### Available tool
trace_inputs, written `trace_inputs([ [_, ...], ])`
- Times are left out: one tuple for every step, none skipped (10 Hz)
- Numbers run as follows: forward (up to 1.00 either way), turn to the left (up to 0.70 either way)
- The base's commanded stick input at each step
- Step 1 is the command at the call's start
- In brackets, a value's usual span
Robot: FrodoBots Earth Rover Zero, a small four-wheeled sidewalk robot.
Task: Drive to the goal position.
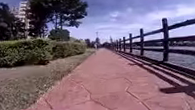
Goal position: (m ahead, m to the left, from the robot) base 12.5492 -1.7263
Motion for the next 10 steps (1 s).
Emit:
trace_inputs([
  [0.7, 0.0],
  [0.7, 0.0],
  [0.7, 0.0],
  [0.7, 0.0],
  [0.7, 0.0],
  [0.7, 0.0],
  [0.7, 0.0],
  [0.7, 0.0],
  [0.7, 0.0],
  [0.7, 0.0],
])
